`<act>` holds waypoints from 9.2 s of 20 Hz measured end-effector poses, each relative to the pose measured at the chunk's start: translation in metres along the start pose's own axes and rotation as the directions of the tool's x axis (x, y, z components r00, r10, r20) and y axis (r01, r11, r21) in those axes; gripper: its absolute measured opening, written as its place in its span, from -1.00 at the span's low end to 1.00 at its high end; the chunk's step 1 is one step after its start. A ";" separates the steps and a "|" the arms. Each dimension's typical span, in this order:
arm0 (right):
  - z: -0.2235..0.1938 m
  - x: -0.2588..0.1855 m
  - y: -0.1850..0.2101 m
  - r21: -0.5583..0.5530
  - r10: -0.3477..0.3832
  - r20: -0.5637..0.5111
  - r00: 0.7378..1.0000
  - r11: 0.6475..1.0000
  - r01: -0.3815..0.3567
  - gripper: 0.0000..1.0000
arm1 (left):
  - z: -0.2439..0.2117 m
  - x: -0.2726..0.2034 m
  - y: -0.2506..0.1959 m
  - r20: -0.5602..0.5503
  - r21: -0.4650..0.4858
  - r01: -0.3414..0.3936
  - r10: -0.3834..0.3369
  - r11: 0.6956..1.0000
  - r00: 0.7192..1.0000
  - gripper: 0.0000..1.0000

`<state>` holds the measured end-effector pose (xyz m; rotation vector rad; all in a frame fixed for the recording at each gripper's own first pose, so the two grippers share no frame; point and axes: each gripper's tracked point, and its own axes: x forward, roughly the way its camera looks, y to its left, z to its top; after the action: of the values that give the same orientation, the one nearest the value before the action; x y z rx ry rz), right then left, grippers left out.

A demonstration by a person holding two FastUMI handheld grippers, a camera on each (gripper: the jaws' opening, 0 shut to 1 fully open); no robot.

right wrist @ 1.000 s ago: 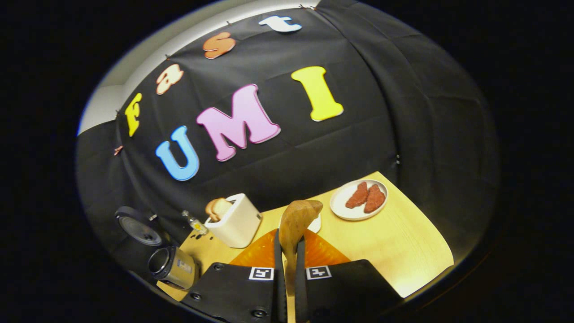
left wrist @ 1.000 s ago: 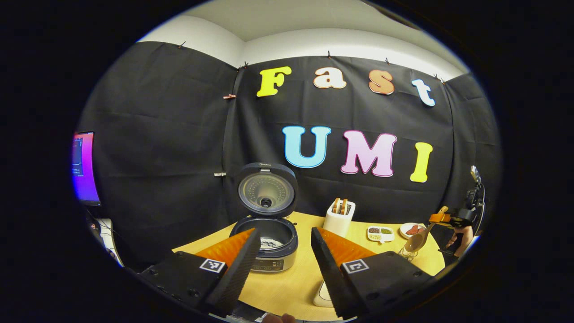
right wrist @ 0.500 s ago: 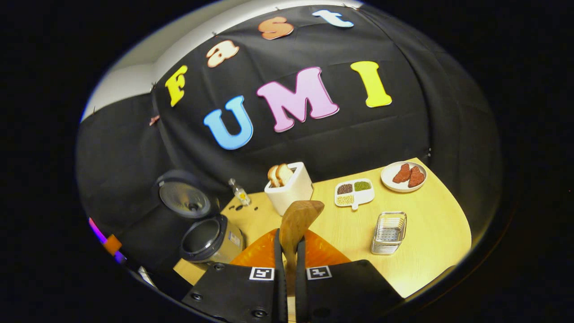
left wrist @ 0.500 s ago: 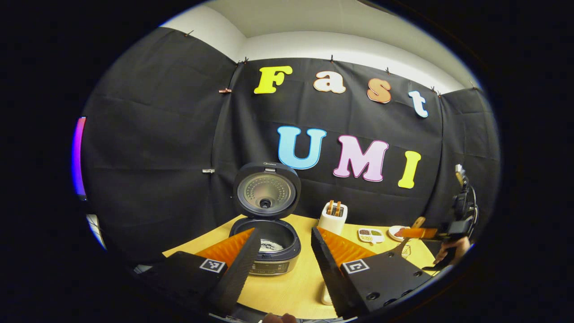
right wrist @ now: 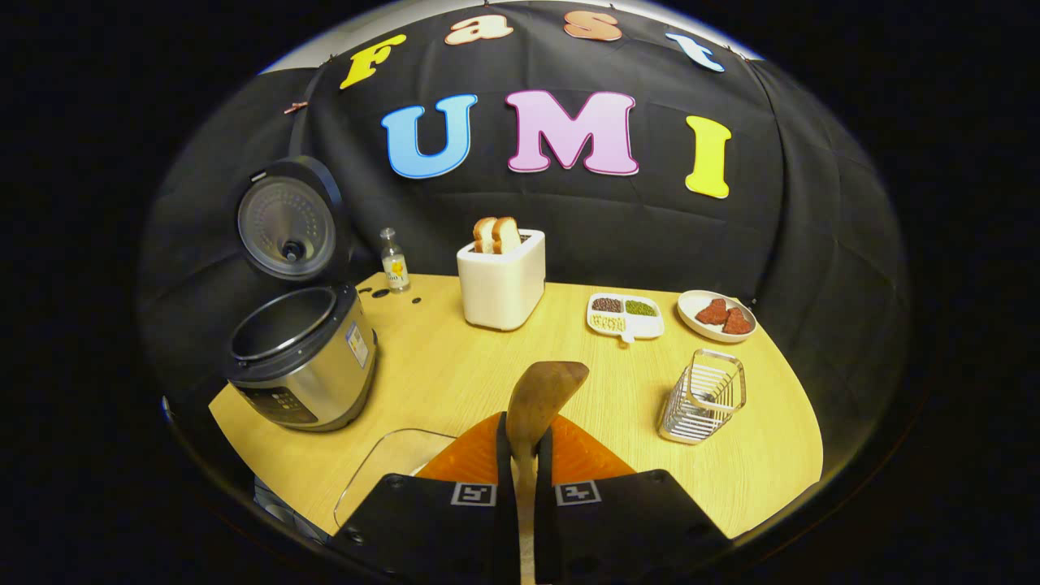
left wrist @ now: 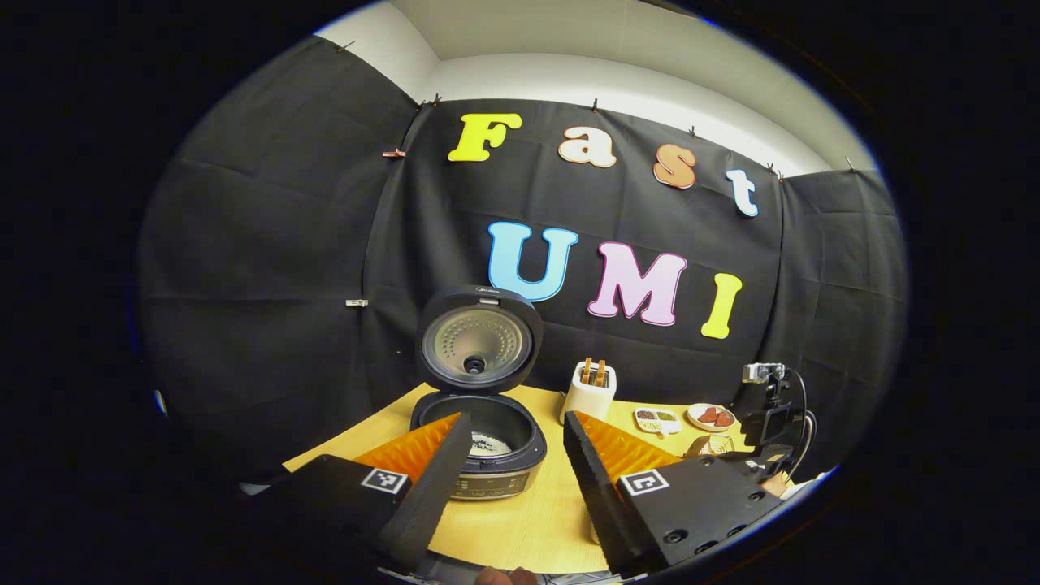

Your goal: Close the left gripper, press the button to open the rice cooker; take a wooden spoon from the chopstick holder with the right hand, scoop a spoonful of rice and pour it into the rice cooker, then put the wooden spoon back into the chopstick holder.

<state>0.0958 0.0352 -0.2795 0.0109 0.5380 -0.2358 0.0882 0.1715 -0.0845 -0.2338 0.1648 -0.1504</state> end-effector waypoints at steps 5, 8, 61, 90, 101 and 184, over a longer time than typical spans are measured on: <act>-0.011 0.000 0.015 0.158 0.027 -0.036 0.999 0.987 -0.021 -0.77 | 0.000 -0.001 0.005 0.005 0.002 0.000 0.000 1.000 1.000 0.60; -0.011 0.004 0.014 0.314 0.064 -0.062 0.996 0.949 -0.041 -0.77 | 0.000 0.000 0.008 0.003 -0.012 -0.012 0.012 1.000 1.000 0.60; 0.168 0.002 0.375 -0.458 0.542 0.183 0.820 0.785 -0.417 -0.77 | 0.018 -0.005 0.076 0.069 -0.048 -0.130 0.133 0.990 0.989 0.60; 0.122 0.052 -0.263 0.415 -0.054 0.124 0.991 0.910 -0.003 -0.77 | 0.029 0.072 -0.057 0.009 0.077 -0.183 0.183 0.980 0.983 0.60; 0.089 0.079 -0.238 0.199 -0.078 0.095 0.992 0.978 0.058 -0.53 | 0.097 0.159 -0.037 0.098 0.097 -0.205 0.196 0.974 0.976 0.60; 0.144 -0.150 -0.076 0.076 -0.192 0.311 0.931 0.981 0.177 0.96 | -0.032 0.046 -0.104 -0.010 0.121 0.208 -0.208 0.971 0.978 0.87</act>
<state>0.0264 -0.0163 -0.0750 -0.0318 0.2112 -0.4259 0.1134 0.0572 -0.0970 -0.1295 0.1275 -0.3676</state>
